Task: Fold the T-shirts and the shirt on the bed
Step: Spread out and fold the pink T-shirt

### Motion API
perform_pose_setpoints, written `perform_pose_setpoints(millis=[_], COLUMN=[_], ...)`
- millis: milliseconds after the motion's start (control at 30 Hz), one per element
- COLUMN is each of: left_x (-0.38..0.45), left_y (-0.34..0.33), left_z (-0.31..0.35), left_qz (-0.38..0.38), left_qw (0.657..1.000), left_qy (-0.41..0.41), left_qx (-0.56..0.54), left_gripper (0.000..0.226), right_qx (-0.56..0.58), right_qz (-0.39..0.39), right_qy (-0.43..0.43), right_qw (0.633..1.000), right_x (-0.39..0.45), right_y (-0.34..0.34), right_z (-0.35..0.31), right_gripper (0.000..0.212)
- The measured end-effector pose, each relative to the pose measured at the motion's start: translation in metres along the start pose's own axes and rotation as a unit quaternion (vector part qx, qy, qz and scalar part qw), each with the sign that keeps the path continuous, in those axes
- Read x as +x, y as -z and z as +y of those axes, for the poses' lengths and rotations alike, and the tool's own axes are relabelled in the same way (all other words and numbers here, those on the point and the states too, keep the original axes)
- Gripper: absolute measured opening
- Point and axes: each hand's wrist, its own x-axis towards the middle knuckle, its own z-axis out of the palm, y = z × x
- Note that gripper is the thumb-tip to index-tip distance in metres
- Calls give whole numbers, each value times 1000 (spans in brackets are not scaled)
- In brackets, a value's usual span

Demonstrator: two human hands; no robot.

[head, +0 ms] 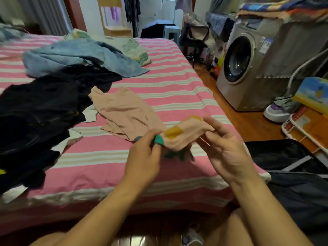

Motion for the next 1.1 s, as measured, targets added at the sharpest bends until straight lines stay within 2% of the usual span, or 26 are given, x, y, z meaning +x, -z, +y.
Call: perform_pose_setpoints(millis=[33,67,167,233,333,433,533,567,633,667,700,767,800,833,867,933,967,1000,1100], left_x=[4,6,4,-3,-11,-17,-19,-18,-15,-14,-13,-13,-13,-13,-12,-13,-15,-18,-29], left_y=[6,11,29,40,49,50,59,64,77,83,90,104,111,118,125,136,138,137,130], left_z=[-1,0,7,12,5,-13,-26,-30,-39,-42,-48,-56,-59,-64,-70,-76,-75,-68,-44], left_qz=[-11,-29,-80,-114,-129,-74,11,42,128,169,199,234,239,245,247,221,198,168,49], left_qw=[999,996,974,977,967,958,955,953,957,955,950,939,934,931,932,946,953,964,991], left_qy=[38,73,160,164,166,163,158,177,214,228,239,247,256,260,259,226,191,149,37], left_qx=[-18,-51,-141,-76,141,224,251,243,148,80,22,-48,-63,-75,-56,71,125,142,119], left_gripper=[17,17,63,74,52,39,51,52,37,31,29,32,34,35,33,24,21,22,26], right_qx=[-19,-38,-116,-149,-111,-121,-157,-168,-213,-277,-386,-623,-682,-694,-659,-500,-427,-399,-386], right_qz=[30,55,108,119,126,119,93,70,-5,-55,-103,-177,-196,-186,-152,-38,12,52,172], right_qy=[8,15,48,55,39,41,5,-9,-33,-43,-49,-47,-33,-18,-5,12,22,38,85], right_qw=[999,998,986,980,985,985,983,983,976,958,915,760,704,695,737,865,904,915,902], right_x=[5,8,14,14,13,10,-3,-8,-16,-17,-19,-22,-23,-24,-25,-27,-28,-25,-17], right_y=[1,1,-3,-6,-10,-15,-27,-30,-31,-28,-25,-19,-17,-19,-21,-21,-19,-12,14], right_z=[4,8,22,26,28,33,35,33,24,21,19,23,29,32,31,19,10,7,8], right_gripper=[43,39,6,9,15,22,16,19,42,46,43,32,24,15,8,15,21,25,30])
